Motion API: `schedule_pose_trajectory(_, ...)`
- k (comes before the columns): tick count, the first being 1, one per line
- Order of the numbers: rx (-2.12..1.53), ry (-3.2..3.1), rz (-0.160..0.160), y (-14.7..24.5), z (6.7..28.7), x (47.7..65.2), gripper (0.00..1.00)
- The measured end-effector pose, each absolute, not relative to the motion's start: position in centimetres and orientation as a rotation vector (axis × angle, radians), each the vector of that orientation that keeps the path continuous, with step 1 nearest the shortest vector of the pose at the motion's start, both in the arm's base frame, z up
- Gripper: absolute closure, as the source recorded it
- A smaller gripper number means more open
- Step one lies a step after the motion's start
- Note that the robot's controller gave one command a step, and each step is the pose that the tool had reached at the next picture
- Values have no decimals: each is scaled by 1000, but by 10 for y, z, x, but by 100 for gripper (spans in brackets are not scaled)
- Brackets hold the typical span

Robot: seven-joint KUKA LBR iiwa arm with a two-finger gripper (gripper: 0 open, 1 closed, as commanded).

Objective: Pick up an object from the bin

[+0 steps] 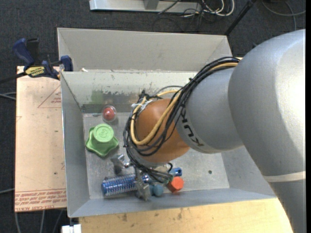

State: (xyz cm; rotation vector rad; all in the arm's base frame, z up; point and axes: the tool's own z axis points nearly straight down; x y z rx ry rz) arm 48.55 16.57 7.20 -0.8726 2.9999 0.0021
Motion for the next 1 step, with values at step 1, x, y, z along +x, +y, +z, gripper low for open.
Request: schedule_pose_trajectory(1, -870, 3006, 3, 167, 74, 489, 0)
